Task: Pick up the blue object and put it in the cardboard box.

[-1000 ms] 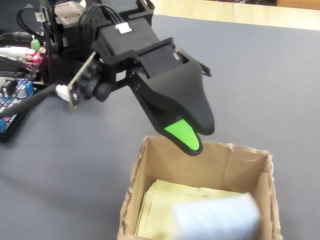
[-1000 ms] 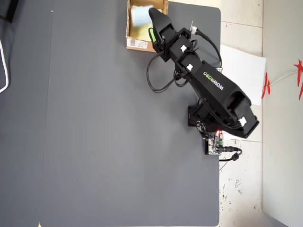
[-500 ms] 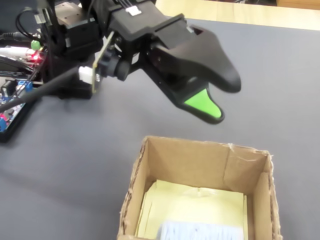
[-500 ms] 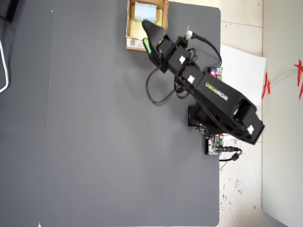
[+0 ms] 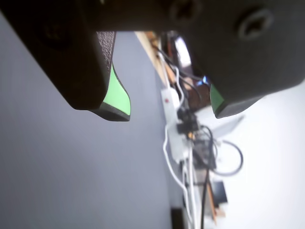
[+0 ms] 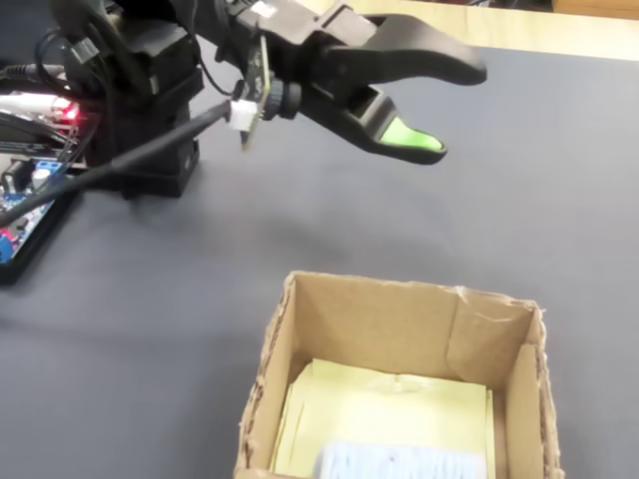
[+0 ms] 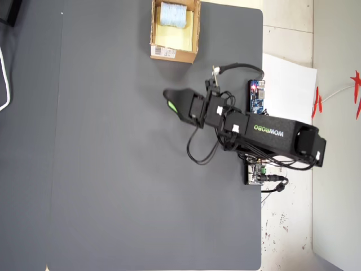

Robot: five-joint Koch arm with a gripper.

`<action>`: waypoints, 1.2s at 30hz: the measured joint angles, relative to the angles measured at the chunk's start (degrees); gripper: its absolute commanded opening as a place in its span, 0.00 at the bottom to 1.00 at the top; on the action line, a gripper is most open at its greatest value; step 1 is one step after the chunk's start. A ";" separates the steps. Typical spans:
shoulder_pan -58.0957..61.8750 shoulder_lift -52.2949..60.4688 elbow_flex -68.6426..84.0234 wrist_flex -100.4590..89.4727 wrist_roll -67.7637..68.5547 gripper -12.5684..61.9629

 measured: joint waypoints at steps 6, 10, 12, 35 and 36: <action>-4.75 4.48 10.02 -0.09 1.05 0.61; -9.93 5.36 14.94 -1.05 1.05 0.62; -10.46 5.36 14.94 -0.70 1.14 0.62; -10.28 5.36 14.94 15.56 1.32 0.62; -10.28 5.36 14.94 15.56 1.23 0.62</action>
